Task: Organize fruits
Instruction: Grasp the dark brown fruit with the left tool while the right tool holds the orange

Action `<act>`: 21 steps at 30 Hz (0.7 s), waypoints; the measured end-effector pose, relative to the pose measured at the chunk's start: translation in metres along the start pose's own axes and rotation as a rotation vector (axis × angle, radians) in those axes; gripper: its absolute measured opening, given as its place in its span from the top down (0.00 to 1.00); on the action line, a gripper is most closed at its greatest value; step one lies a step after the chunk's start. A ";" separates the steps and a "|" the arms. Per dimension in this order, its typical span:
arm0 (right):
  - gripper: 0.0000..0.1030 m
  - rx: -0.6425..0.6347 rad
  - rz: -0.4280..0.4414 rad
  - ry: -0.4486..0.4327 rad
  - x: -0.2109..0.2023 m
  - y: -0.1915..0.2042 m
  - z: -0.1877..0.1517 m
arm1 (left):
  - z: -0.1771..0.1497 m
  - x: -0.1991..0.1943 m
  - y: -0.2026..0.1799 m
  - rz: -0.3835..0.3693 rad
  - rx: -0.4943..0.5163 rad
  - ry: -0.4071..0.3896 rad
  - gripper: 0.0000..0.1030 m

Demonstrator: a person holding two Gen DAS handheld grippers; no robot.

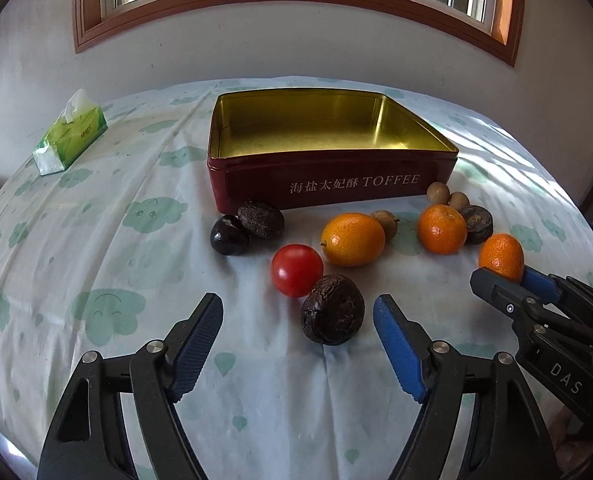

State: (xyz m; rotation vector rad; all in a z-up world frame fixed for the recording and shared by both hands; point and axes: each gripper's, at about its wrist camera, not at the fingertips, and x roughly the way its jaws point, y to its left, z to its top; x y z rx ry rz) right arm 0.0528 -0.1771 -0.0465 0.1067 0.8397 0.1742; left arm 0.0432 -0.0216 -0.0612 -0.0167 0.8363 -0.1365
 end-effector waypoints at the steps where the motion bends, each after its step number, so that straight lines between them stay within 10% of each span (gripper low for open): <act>1: 0.64 -0.002 0.001 0.001 0.000 0.000 -0.001 | 0.000 0.002 0.001 -0.002 -0.005 0.002 0.33; 8: 0.64 -0.004 0.005 0.005 0.002 -0.002 -0.001 | 0.000 0.005 -0.008 -0.085 -0.009 0.013 0.70; 21: 0.64 -0.025 0.005 0.010 0.003 0.002 -0.002 | 0.014 -0.018 0.009 -0.086 -0.033 -0.125 0.79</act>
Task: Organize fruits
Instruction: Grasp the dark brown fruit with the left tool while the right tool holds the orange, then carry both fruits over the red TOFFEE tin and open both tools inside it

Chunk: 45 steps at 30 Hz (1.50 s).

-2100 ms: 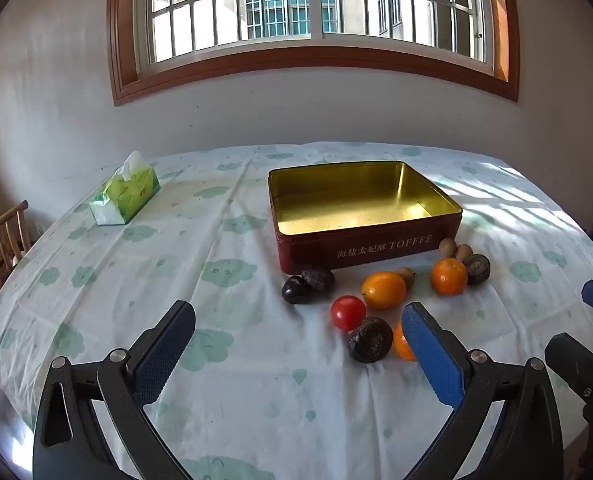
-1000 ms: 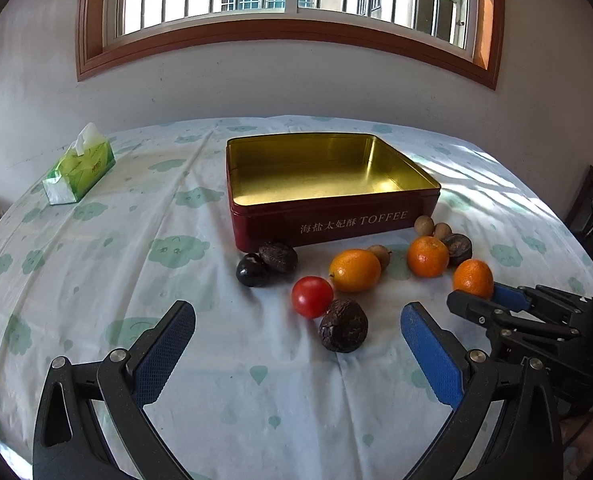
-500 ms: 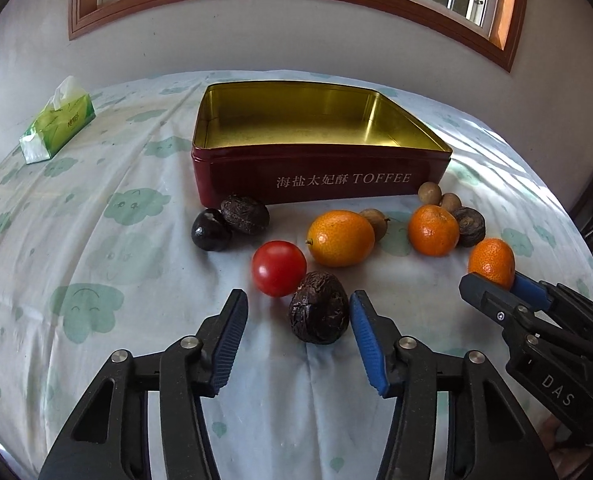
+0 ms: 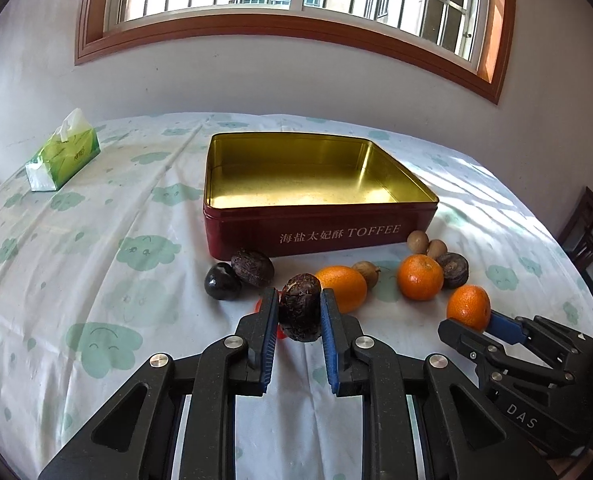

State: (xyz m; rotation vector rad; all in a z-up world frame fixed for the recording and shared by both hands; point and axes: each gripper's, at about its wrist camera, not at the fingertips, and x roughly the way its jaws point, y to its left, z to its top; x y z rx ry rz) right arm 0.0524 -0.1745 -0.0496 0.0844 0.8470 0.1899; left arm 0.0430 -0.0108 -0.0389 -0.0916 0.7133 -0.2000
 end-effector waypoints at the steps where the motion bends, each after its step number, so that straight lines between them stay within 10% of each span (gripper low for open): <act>1: 0.64 0.001 0.000 0.000 0.000 0.000 0.000 | 0.000 -0.001 0.001 0.002 -0.001 -0.003 0.79; 45: 0.64 -0.028 0.022 -0.015 -0.002 0.005 -0.001 | 0.007 -0.007 0.012 0.083 0.005 -0.046 0.79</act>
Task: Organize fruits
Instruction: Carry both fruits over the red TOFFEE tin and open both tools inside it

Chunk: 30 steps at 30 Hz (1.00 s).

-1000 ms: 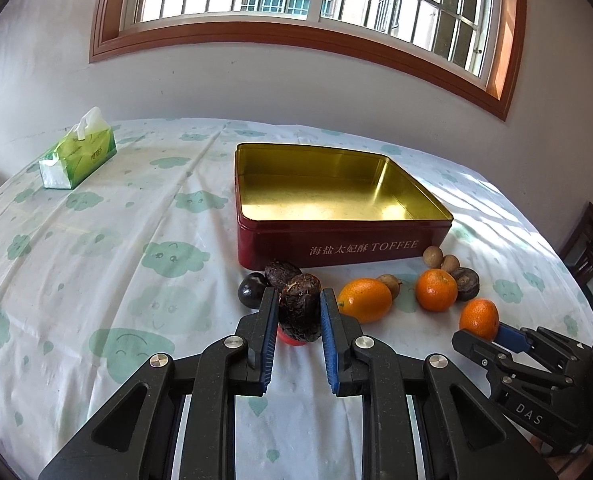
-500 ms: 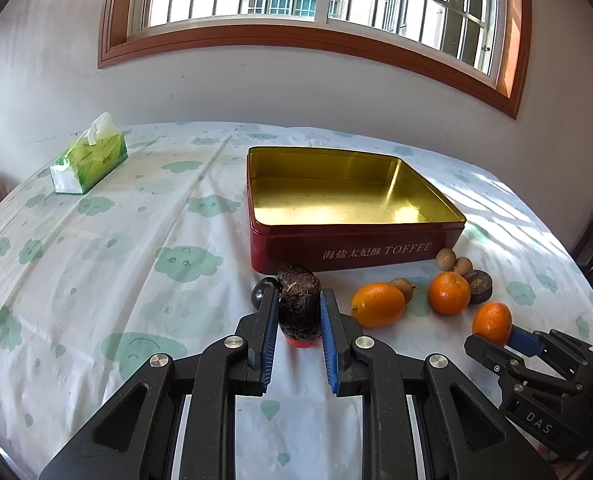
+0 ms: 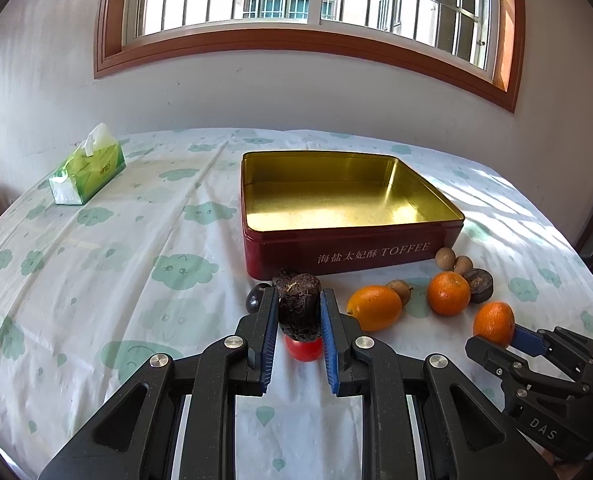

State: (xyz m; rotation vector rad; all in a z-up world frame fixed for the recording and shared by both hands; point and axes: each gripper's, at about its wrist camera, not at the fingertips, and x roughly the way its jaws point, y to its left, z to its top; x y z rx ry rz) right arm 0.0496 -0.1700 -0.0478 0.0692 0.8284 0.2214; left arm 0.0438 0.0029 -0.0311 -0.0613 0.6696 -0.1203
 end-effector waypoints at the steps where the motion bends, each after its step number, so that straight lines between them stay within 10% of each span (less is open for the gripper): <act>1: 0.64 0.001 0.001 0.001 0.000 0.000 0.000 | 0.000 0.000 0.000 -0.001 -0.001 -0.001 0.79; 30: 0.64 -0.039 0.024 -0.063 0.039 -0.024 0.127 | 0.097 0.066 -0.001 0.033 0.029 -0.046 0.79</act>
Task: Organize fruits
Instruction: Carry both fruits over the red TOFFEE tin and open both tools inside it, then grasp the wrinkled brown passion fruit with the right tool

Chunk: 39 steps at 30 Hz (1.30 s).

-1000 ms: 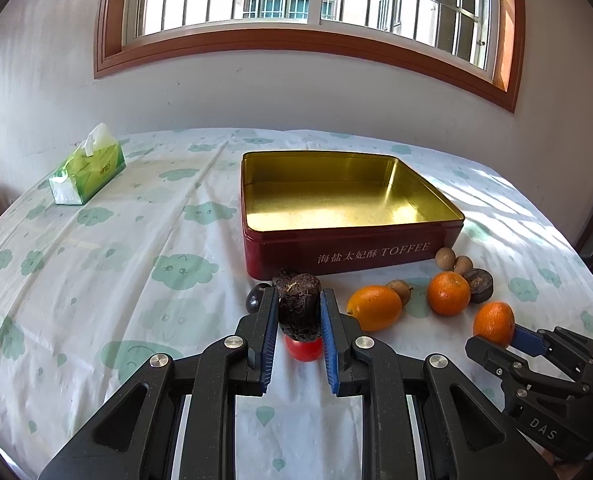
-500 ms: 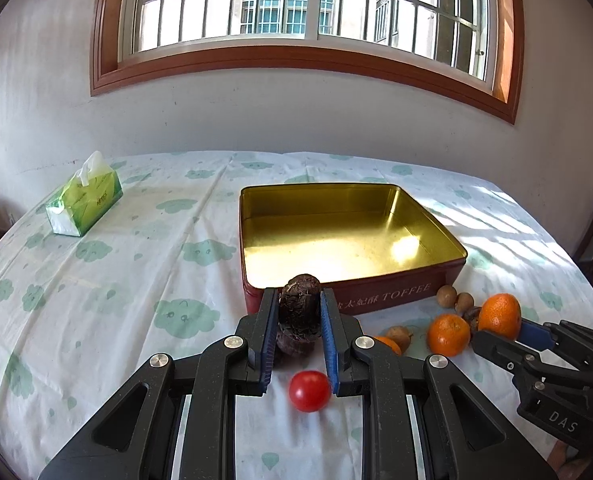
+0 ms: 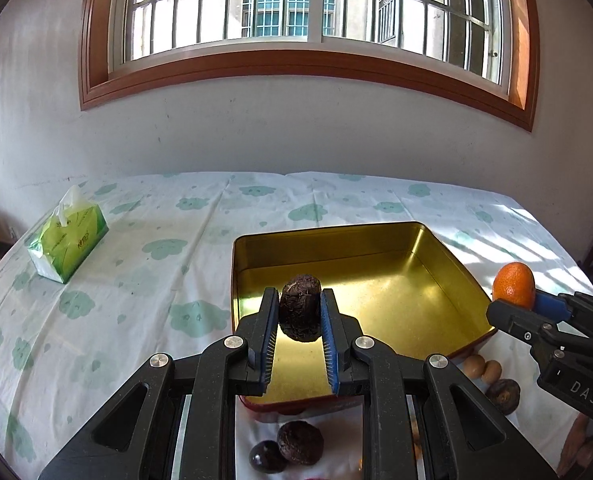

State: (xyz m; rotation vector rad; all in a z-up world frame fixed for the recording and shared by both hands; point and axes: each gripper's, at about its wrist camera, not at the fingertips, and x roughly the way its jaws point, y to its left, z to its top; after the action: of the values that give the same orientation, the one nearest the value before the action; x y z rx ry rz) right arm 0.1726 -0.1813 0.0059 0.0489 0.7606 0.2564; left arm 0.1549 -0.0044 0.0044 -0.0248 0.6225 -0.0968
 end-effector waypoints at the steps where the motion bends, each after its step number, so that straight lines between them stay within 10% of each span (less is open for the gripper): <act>1: 0.64 0.000 0.002 0.008 0.006 -0.001 0.002 | 0.002 0.006 0.001 0.002 -0.003 0.007 0.79; 27: 0.61 0.001 -0.005 0.101 0.064 -0.014 0.005 | 0.002 0.064 0.015 0.047 -0.004 0.126 0.76; 39: 0.52 0.035 0.015 -0.035 0.015 -0.017 0.006 | 0.003 0.033 0.021 0.020 -0.010 0.027 0.34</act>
State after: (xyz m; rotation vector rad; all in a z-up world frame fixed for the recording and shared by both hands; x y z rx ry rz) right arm 0.1907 -0.1940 -0.0026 0.0919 0.7305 0.2562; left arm 0.1849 0.0131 -0.0130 -0.0269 0.6499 -0.0748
